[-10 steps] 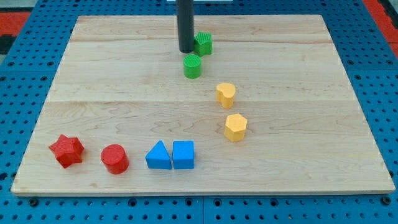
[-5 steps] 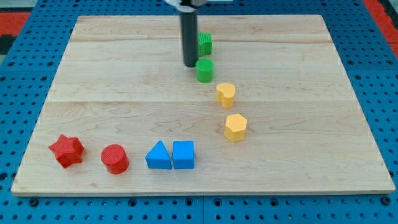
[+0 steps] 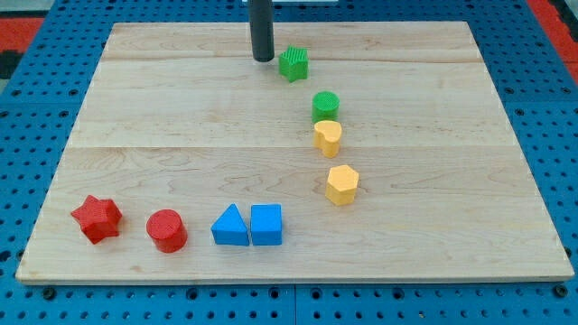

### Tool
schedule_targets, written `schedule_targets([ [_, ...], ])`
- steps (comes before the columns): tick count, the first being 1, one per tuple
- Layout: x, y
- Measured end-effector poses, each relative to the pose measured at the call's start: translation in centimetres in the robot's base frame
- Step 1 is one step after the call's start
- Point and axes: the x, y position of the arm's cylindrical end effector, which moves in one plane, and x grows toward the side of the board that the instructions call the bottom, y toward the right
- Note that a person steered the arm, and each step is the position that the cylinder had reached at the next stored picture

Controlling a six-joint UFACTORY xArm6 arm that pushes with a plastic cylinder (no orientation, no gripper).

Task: Place the green blocks in the vertical line

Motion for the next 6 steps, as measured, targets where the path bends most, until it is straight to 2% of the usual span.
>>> schedule_targets([
  [1,1.5,5.9],
  [2,2.6,8.4],
  [3,-0.5,4.0],
  [4,0.4,-4.0],
  [5,8.1,-2.8],
  [6,14.0,2.0],
])
